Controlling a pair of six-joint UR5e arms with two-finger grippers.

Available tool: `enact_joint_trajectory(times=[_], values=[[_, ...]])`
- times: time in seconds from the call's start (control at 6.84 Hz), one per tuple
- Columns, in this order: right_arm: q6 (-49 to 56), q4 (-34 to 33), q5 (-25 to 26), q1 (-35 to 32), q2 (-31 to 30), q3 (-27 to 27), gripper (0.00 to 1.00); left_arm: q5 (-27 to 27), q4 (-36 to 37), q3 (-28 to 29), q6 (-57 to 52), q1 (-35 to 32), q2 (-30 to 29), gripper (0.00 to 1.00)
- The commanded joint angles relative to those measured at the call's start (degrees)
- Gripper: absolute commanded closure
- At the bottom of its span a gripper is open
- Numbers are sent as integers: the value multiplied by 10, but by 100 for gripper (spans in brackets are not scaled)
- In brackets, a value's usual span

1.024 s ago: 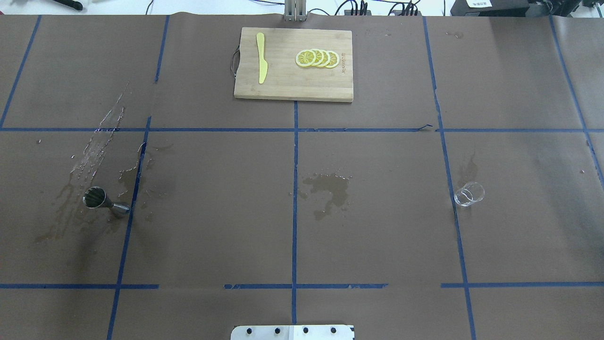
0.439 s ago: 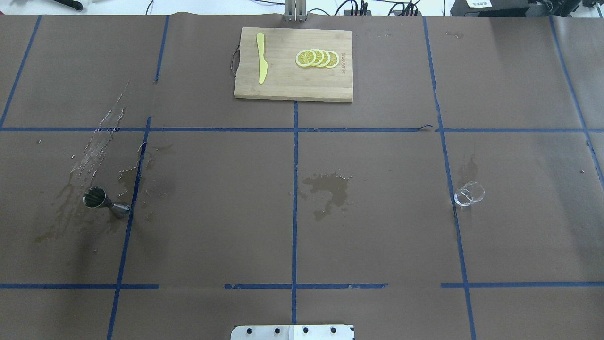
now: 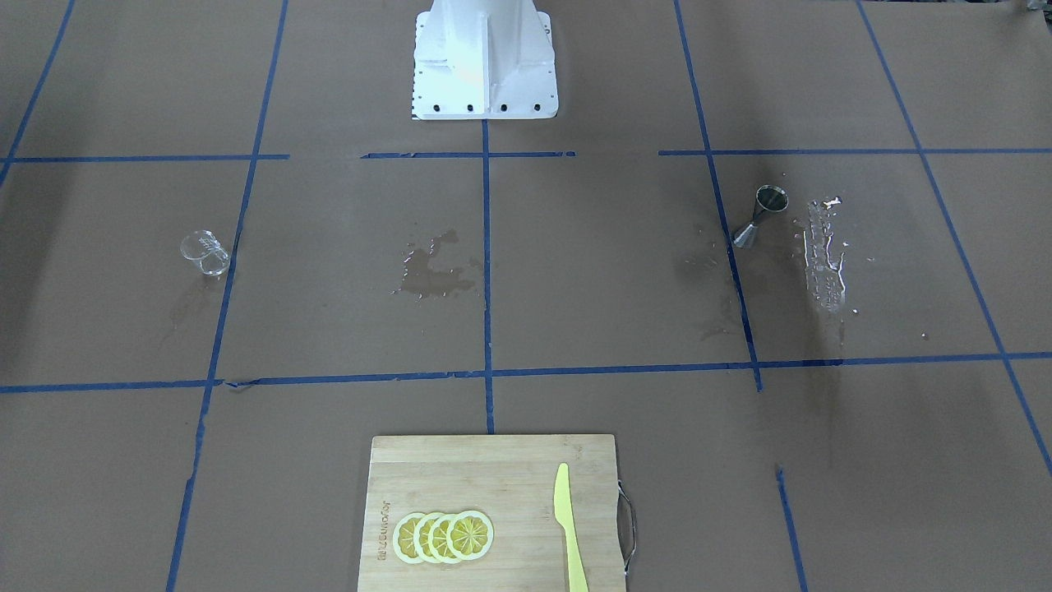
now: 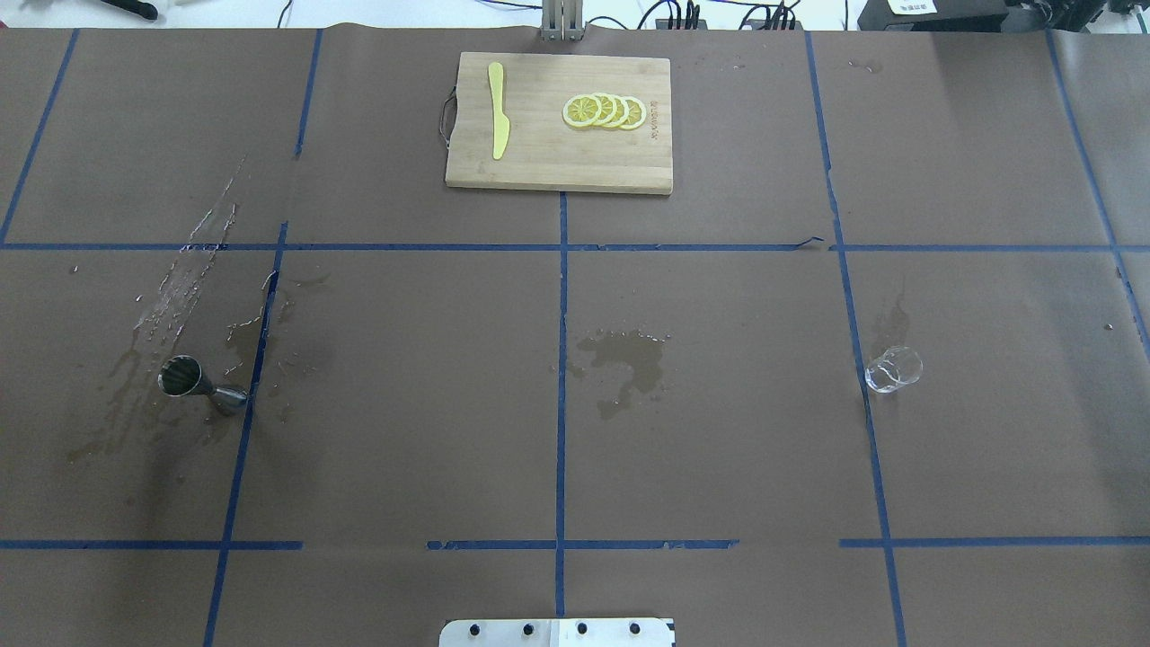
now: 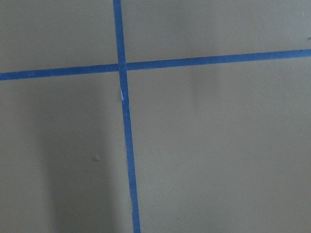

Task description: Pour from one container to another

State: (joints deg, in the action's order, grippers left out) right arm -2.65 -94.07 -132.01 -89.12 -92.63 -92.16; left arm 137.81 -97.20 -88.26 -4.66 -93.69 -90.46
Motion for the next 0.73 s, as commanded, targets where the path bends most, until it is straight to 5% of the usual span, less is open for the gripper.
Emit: enact_joint_trajectory(times=[0.0, 0.58], values=[[0, 0, -3, 0, -15, -16, 0, 0, 0, 0, 0, 0, -1, 0], [2, 0, -4, 0, -24, -39, 0, -1, 0, -1, 0, 0, -1, 0]])
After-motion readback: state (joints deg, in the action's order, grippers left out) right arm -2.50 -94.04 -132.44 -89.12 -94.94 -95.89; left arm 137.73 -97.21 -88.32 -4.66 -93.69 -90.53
